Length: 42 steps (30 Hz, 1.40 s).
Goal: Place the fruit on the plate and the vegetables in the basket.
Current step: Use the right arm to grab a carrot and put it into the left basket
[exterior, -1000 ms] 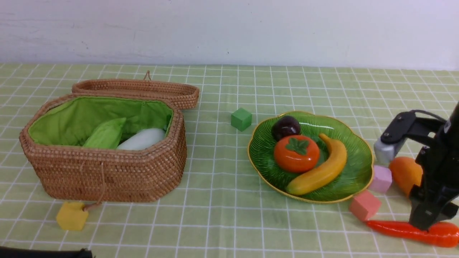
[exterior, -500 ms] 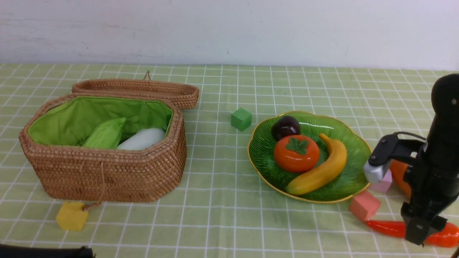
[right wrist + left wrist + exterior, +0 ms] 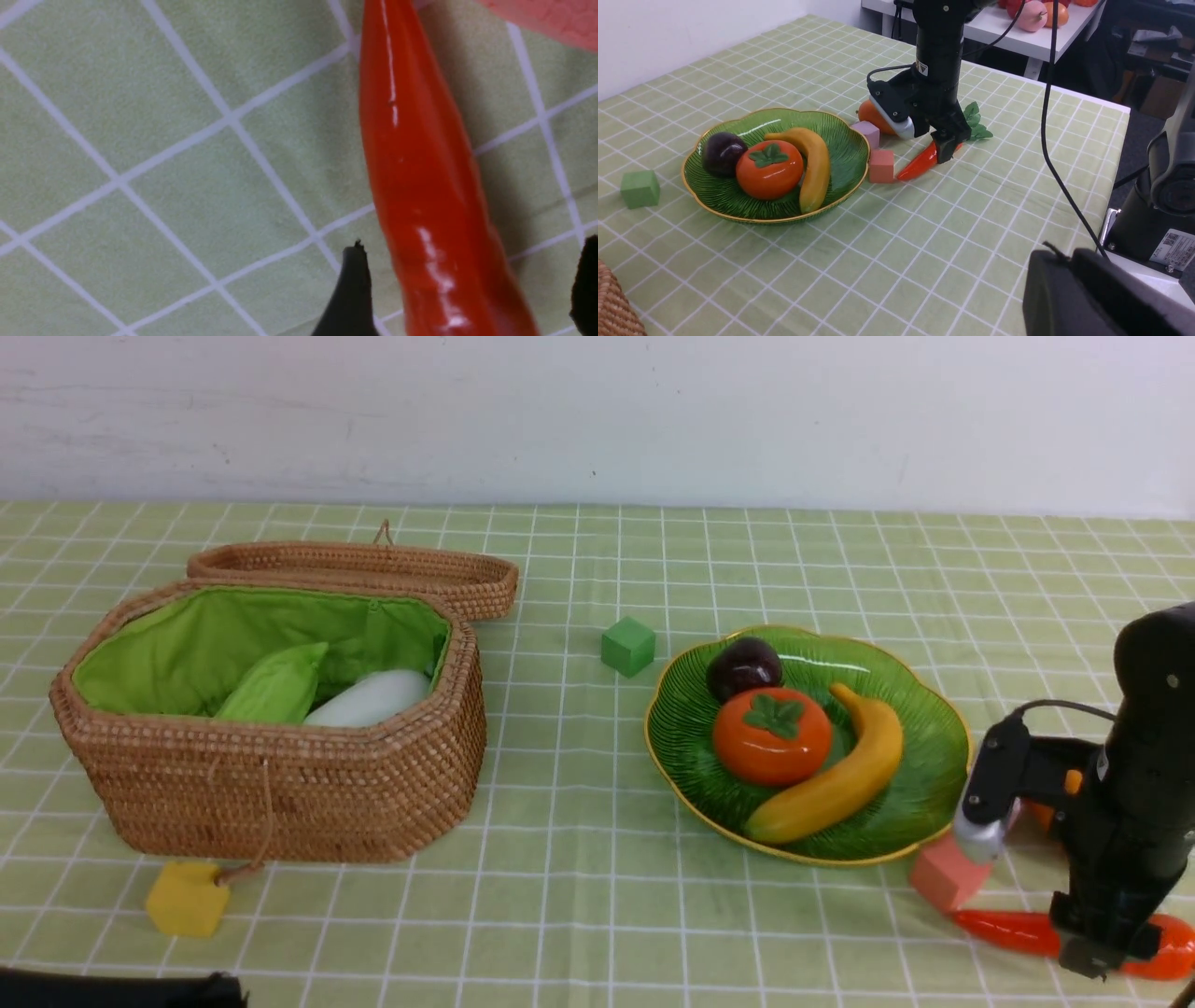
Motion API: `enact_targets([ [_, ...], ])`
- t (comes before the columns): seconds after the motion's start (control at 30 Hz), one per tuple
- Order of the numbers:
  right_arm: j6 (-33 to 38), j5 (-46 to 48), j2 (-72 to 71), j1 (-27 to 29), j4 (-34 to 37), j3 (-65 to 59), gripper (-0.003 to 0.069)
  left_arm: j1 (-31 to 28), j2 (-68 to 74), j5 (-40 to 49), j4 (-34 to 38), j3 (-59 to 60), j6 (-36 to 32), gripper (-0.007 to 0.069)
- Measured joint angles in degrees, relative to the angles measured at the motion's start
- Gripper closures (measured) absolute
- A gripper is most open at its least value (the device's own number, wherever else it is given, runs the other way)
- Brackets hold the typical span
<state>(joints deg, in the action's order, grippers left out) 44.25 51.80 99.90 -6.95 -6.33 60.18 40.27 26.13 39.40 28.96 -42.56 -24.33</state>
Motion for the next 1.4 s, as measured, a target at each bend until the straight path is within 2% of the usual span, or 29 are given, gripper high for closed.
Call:
enact_targets([
  [0.3, 0.0, 2.2, 4.2, 0.0, 1.2, 0.0, 0.0204, 0.0, 0.0, -0.1, 0.0, 0.0, 0.0, 0.0585],
  [0.47, 0.0, 2.3, 4.7, 0.0, 0.8, 0.4, 0.0328, 0.0, 0.0, -0.7, 0.0, 0.0, 0.0, 0.0585],
  [0.87, 0.0, 11.3, 3.1, 0.0, 3.5, 0.0, 0.0331, 0.0, 0.0, -1.3, 0.0, 0.0, 0.0, 0.0583],
  [1.13, -0.1, 16.7, -10.9, -2.4, 15.3, -0.1, 0.0331, 0.0, 0.0, -1.9, -0.5, 0.0, -0.2, 0.0583],
  [1.3, -6.2, 16.6, -17.6, -7.0, 20.7, 1.5, 0.0331, 0.0, 0.0, -4.4, -2.7, 0.0, -0.1, 0.0583],
  [1.4, -13.4, 12.9, -19.0, -12.9, 23.5, 6.4, 0.0331, 0.0, 0.0, -8.1, -9.7, 0.0, 0.7, 0.0582],
])
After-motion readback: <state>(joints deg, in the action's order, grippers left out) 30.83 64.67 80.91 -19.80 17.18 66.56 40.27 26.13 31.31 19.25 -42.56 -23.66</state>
